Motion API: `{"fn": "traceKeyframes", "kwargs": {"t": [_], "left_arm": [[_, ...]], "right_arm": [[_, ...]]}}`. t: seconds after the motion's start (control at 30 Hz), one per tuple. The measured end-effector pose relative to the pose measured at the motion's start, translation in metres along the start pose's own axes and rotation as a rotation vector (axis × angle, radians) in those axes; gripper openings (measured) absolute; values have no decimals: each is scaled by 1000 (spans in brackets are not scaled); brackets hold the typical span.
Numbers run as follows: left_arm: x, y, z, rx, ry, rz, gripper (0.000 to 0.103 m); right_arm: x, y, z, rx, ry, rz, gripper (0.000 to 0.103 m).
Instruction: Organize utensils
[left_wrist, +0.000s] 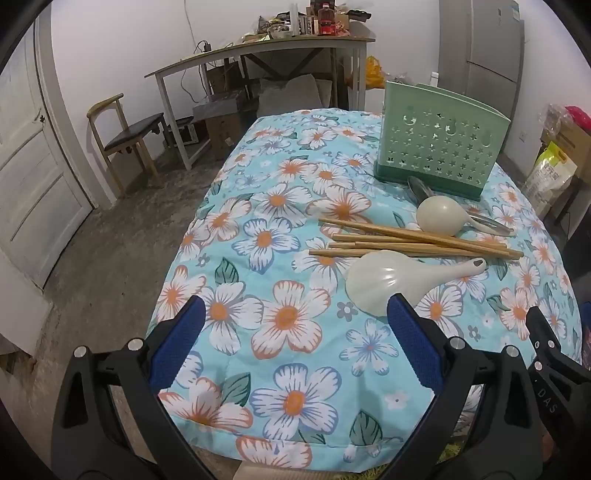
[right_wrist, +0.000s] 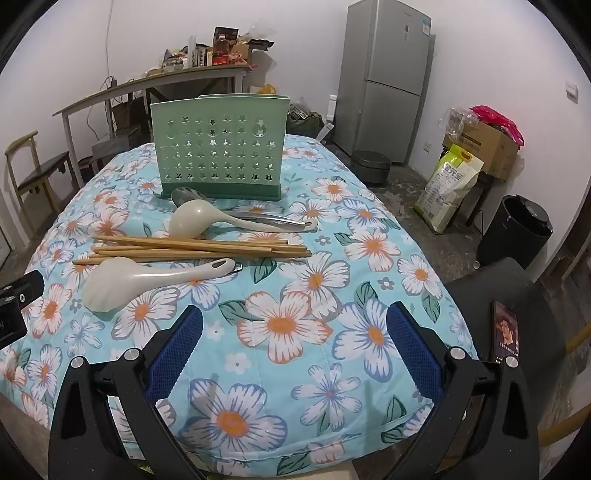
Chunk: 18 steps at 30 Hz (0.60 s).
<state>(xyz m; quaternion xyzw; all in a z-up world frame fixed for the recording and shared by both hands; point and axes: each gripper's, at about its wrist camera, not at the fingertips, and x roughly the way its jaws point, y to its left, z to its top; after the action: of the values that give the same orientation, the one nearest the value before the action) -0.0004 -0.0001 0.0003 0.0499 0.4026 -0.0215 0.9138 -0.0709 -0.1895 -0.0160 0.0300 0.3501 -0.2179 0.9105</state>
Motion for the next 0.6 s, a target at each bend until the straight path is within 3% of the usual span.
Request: {"fn": "traceKeyframes", "kwargs": {"t": [0.6], "left_arm": [[-3, 0, 4, -1, 1, 1, 95]], "right_arm": [[0, 1, 0, -4, -1, -2, 97]]}}
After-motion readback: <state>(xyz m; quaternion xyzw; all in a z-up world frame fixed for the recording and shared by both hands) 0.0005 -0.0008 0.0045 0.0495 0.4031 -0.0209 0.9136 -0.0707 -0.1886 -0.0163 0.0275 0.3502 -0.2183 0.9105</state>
